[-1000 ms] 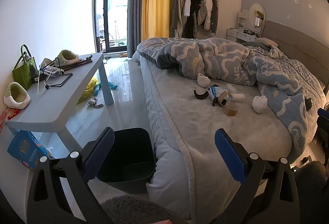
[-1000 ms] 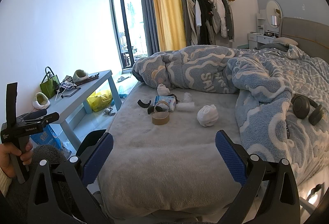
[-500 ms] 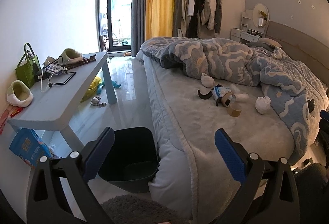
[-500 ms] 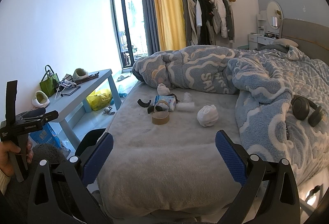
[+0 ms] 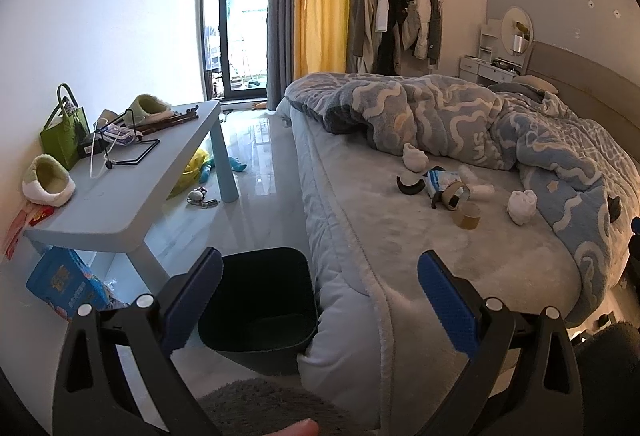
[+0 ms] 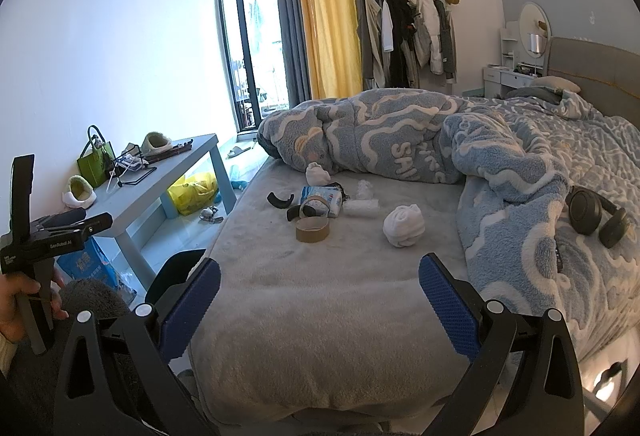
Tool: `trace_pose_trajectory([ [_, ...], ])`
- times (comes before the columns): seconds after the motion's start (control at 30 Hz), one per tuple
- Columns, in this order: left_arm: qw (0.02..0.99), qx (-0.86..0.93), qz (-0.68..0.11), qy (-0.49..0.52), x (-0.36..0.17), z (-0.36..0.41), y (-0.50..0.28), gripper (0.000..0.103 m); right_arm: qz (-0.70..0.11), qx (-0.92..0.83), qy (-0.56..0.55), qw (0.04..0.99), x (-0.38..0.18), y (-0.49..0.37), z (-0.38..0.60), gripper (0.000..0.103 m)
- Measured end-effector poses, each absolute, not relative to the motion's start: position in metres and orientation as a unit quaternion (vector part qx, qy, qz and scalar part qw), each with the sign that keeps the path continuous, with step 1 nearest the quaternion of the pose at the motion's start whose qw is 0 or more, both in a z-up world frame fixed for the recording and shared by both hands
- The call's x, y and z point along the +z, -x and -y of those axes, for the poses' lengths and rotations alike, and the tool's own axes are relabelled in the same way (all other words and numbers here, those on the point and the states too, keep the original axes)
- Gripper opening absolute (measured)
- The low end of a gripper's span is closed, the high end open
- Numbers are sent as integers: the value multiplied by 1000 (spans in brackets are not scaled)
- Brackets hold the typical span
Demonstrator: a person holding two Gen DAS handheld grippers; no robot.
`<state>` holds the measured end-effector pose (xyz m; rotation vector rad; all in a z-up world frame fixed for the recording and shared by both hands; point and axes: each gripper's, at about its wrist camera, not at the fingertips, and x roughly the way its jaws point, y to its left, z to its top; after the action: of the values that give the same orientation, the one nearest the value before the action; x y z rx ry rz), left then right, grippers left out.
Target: Collect trash
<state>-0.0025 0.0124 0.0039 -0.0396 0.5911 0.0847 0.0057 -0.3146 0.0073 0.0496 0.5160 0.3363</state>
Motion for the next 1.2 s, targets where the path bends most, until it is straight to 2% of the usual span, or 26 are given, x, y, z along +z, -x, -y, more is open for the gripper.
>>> trace_pose_trajectory([
  [1.2,949,10,-312,29,4,-8,4,100,-253,166,-25,953,11,-5,313,100],
])
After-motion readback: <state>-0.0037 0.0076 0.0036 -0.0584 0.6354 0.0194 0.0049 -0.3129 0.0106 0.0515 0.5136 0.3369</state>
